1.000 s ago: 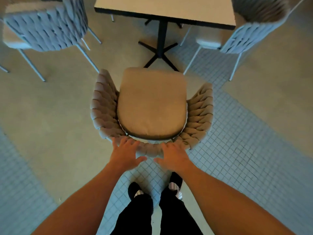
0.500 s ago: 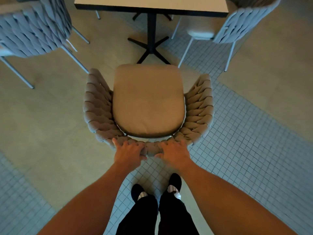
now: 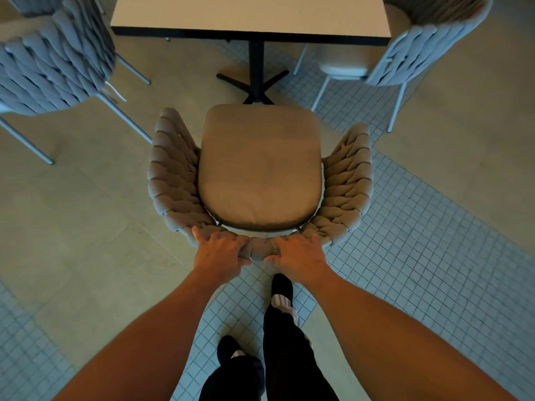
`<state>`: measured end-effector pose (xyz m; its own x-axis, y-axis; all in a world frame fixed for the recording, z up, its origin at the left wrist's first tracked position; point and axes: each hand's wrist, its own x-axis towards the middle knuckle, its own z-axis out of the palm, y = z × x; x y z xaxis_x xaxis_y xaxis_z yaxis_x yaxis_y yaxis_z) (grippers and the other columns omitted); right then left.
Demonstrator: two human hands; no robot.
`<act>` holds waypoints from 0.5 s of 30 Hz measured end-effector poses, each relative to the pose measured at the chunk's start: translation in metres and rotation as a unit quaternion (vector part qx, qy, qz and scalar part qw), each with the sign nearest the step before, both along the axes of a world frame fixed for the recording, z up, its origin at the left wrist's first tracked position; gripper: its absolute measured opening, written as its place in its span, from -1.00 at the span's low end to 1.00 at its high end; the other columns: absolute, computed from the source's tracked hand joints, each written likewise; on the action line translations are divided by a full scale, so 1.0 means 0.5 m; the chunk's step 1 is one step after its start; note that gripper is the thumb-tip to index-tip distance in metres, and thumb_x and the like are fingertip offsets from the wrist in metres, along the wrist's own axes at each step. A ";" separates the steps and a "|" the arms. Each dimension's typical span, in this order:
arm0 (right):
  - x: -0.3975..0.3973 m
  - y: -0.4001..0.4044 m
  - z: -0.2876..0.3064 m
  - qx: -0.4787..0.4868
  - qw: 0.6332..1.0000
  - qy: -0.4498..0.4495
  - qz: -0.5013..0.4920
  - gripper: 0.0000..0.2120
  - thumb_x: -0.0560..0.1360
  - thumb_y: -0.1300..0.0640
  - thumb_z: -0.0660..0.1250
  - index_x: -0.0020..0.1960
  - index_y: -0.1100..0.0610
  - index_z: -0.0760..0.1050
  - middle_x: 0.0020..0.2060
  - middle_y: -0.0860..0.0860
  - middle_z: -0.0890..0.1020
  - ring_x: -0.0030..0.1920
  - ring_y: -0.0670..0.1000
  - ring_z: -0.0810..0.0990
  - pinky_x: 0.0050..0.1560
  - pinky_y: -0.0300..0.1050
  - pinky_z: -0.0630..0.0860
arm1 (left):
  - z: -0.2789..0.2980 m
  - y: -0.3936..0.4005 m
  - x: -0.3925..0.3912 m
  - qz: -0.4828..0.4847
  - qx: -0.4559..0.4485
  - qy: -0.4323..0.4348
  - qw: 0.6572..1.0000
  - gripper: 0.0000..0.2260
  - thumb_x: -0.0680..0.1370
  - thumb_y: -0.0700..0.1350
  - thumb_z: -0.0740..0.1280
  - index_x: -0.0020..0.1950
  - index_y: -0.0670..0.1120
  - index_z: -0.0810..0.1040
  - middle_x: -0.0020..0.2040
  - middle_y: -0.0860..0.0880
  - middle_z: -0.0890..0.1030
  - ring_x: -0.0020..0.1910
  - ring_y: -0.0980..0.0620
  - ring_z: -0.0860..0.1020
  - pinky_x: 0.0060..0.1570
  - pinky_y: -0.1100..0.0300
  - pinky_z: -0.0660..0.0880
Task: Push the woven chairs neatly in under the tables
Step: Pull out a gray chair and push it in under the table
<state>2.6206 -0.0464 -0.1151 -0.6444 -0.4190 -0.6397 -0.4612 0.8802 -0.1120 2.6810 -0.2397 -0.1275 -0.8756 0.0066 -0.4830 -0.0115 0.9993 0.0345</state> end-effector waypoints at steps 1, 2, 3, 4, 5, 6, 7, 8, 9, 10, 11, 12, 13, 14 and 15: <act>-0.018 0.004 0.000 0.003 1.000 -0.003 0.003 -0.47 0.61 -0.38 0.08 0.32 -0.01 0.43 0.29 0.03 0.57 0.33 0.13 0.48 0.29 0.21 0.26 | 0.001 0.006 -0.014 0.006 0.000 -0.003 1.000 -0.52 0.53 0.31 0.25 0.44 0.25 0.36 0.33 0.11 0.54 0.31 -0.08 0.46 0.28 -0.48 0.06; -0.037 0.008 0.000 0.003 1.000 -0.004 0.005 -0.48 0.61 -0.37 0.09 0.32 -0.01 0.43 0.29 0.02 0.57 0.34 0.13 0.47 0.30 0.22 0.26 | 0.002 0.013 -0.029 0.012 0.000 -0.005 1.000 -0.52 0.54 0.30 0.25 0.44 0.25 0.36 0.33 0.10 0.54 0.32 -0.09 0.46 0.28 -0.48 0.05; -0.055 0.012 0.001 0.003 1.000 -0.005 0.006 -0.48 0.61 -0.37 0.09 0.32 -0.01 0.43 0.29 0.03 0.57 0.34 0.13 0.47 0.31 0.22 0.26 | 0.002 0.019 -0.043 0.019 0.001 -0.005 1.000 -0.53 0.53 0.30 0.24 0.43 0.25 0.37 0.33 0.10 0.54 0.32 -0.09 0.46 0.28 -0.48 0.05; -0.073 0.015 0.002 0.002 1.000 -0.002 0.008 -0.49 0.61 -0.36 0.10 0.32 -0.01 0.43 0.29 0.03 0.57 0.35 0.13 0.47 0.31 0.22 0.26 | 0.001 0.024 -0.057 0.027 0.002 -0.003 1.000 -0.53 0.53 0.30 0.25 0.42 0.25 0.38 0.32 0.10 0.54 0.31 -0.09 0.46 0.28 -0.48 0.06; -0.091 0.018 0.003 0.002 1.000 0.002 0.011 -0.49 0.61 -0.36 0.10 0.32 -0.01 0.43 0.29 0.03 0.57 0.35 0.13 0.47 0.32 0.22 0.26 | 0.001 0.027 -0.073 0.036 0.005 -0.003 0.999 -0.53 0.53 0.30 0.25 0.42 0.24 0.39 0.31 0.11 0.55 0.31 -0.09 0.46 0.28 -0.47 0.05; -0.103 0.019 0.004 0.002 1.000 0.006 0.013 -0.49 0.61 -0.36 0.11 0.33 -0.01 0.44 0.28 0.03 0.58 0.34 0.13 0.47 0.32 0.21 0.27 | 0.001 0.029 -0.085 0.043 0.009 -0.003 0.999 -0.53 0.52 0.30 0.26 0.41 0.24 0.40 0.31 0.11 0.55 0.31 -0.08 0.46 0.28 -0.48 0.04; -0.117 0.017 0.005 0.002 1.000 0.011 0.015 -0.49 0.61 -0.36 0.11 0.33 -0.01 0.44 0.28 0.03 0.58 0.34 0.13 0.48 0.31 0.20 0.28 | 0.001 0.028 -0.099 0.047 0.012 -0.003 0.999 -0.53 0.52 0.31 0.27 0.41 0.24 0.41 0.30 0.10 0.56 0.31 -0.08 0.46 0.28 -0.48 0.02; -0.130 0.015 0.005 0.001 1.000 0.014 0.018 -0.49 0.61 -0.36 0.11 0.32 -0.01 0.45 0.27 0.03 0.59 0.32 0.13 0.49 0.30 0.19 0.29 | 0.000 0.026 -0.112 0.049 0.014 -0.002 0.999 -0.53 0.51 0.31 0.28 0.40 0.24 0.41 0.29 0.10 0.57 0.31 -0.07 0.46 0.28 -0.48 0.01; -0.144 0.011 0.007 0.002 1.000 0.015 0.019 -0.49 0.61 -0.36 0.11 0.31 -0.01 0.45 0.25 0.04 0.60 0.31 0.13 0.50 0.29 0.19 0.30 | 0.000 0.022 -0.125 0.051 0.015 0.000 0.999 -0.52 0.51 0.32 0.29 0.40 0.24 0.42 0.28 0.10 0.57 0.32 -0.07 0.46 0.28 -0.47 0.00; -0.155 0.006 0.008 0.003 1.000 0.014 0.020 -0.50 0.61 -0.36 0.11 0.29 0.00 0.45 0.24 0.04 0.60 0.30 0.14 0.50 0.28 0.18 0.30 | 0.000 0.018 -0.137 0.052 0.017 0.003 0.998 -0.52 0.51 0.32 0.29 0.39 0.23 0.43 0.28 0.11 0.57 0.32 -0.06 0.46 0.28 -0.47 0.00; -0.169 0.001 0.008 0.002 1.000 0.014 0.021 -0.51 0.61 -0.35 0.11 0.27 0.01 0.45 0.23 0.04 0.61 0.29 0.14 0.51 0.27 0.18 0.31 | 0.001 0.013 -0.151 0.054 0.019 0.008 0.998 -0.54 0.50 0.33 0.30 0.37 0.23 0.44 0.27 0.11 0.58 0.32 -0.06 0.46 0.29 -0.46 0.01; -0.180 -0.005 0.008 0.001 1.000 0.015 0.020 -0.52 0.61 -0.35 0.12 0.25 0.01 0.46 0.22 0.05 0.61 0.28 0.14 0.51 0.27 0.18 0.31 | 0.003 0.007 -0.163 0.053 0.019 0.012 0.998 -0.55 0.50 0.33 0.31 0.35 0.23 0.46 0.26 0.12 0.58 0.32 -0.05 0.46 0.30 -0.45 0.03; -0.193 -0.011 0.007 -0.001 1.000 0.015 0.018 -0.51 0.61 -0.36 0.12 0.25 0.01 0.46 0.22 0.05 0.61 0.28 0.15 0.52 0.28 0.19 0.31 | 0.006 0.001 -0.177 0.051 0.017 0.015 0.998 -0.58 0.50 0.33 0.31 0.32 0.23 0.47 0.24 0.12 0.59 0.31 -0.05 0.46 0.31 -0.45 0.05; -0.205 -0.014 0.008 -0.001 1.000 0.016 0.017 -0.51 0.61 -0.36 0.11 0.25 0.00 0.45 0.22 0.05 0.62 0.28 0.15 0.52 0.28 0.19 0.31 | 0.008 -0.002 -0.191 0.050 0.015 0.015 0.999 -0.60 0.50 0.33 0.31 0.29 0.22 0.48 0.23 0.13 0.59 0.30 -0.04 0.46 0.31 -0.44 0.07; -0.217 -0.015 0.008 0.001 1.000 0.016 0.018 -0.50 0.61 -0.37 0.10 0.26 0.00 0.45 0.22 0.05 0.61 0.29 0.15 0.52 0.29 0.20 0.31 | 0.010 -0.003 -0.203 0.049 0.012 0.015 0.999 -0.61 0.50 0.33 0.31 0.26 0.21 0.49 0.21 0.13 0.60 0.30 -0.04 0.47 0.31 -0.44 0.08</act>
<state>2.5123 -0.0539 -0.1110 -0.6487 -0.4413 -0.6201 -0.4962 0.8630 -0.0951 2.5796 -0.2414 -0.1224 -0.8867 -0.0683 -0.4573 -0.1080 0.9923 0.0610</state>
